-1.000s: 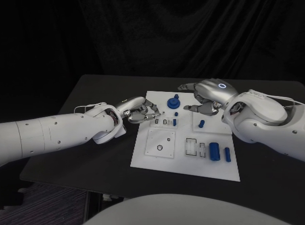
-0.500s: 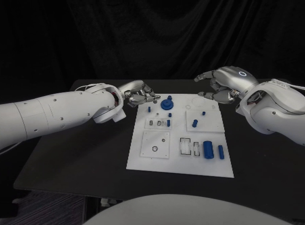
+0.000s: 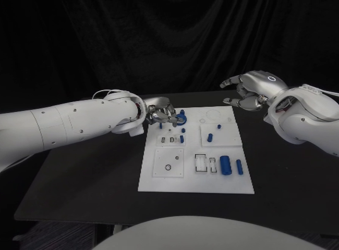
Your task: Assemble the parts on the task board
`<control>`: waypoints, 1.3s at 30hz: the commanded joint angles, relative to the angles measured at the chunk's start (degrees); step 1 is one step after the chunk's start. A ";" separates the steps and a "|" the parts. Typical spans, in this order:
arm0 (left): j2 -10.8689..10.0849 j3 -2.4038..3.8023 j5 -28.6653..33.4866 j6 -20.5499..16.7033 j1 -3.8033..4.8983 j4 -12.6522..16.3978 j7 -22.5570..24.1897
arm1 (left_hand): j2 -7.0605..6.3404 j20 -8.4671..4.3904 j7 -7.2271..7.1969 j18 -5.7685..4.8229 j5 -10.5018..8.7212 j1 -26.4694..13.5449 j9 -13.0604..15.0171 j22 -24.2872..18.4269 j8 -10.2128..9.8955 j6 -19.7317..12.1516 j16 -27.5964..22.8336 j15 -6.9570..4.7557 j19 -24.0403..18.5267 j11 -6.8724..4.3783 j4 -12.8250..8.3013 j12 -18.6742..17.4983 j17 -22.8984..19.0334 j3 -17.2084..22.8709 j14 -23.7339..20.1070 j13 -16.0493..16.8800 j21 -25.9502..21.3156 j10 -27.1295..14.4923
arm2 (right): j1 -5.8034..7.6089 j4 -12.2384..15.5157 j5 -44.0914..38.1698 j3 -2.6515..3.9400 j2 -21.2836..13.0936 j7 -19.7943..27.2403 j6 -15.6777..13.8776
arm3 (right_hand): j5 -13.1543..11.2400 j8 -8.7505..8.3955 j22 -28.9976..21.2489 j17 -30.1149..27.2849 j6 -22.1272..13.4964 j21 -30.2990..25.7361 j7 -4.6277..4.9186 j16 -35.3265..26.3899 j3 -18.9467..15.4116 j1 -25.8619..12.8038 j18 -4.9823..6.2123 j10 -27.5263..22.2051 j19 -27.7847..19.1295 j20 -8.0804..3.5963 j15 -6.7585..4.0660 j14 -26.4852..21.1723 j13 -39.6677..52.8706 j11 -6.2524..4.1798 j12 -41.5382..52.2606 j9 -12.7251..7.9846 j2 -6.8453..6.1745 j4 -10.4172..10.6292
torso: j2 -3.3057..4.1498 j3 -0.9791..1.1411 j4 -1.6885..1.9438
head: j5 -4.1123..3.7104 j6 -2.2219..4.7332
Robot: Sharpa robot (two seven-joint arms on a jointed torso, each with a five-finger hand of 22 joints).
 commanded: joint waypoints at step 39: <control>5.72 0.03 0.91 7.93 0.36 0.28 -25.13 | 0.05 -1.19 -0.63 0.10 2.70 -3.68 8.43 10.89 -3.49 0.60 0.15 -1.23 -0.77 -1.06 -2.16 -0.25 15.09 -4.50 6.04 15.13 -2.94 6.00 | -2.48 -1.22 1.89 0.04 -0.19 1.52 0.35 | 0.60 0.88 9.14 -0.15 3.03 -3.48 0.91 -2.13 0.33 -0.67 1.23 -1.95 -1.00 0.57 0.71 1.78 4.95 1.39 -1.95 -0.05 0.49 0.86 | -1.61 2.87 -1.42 | -2.51 -0.01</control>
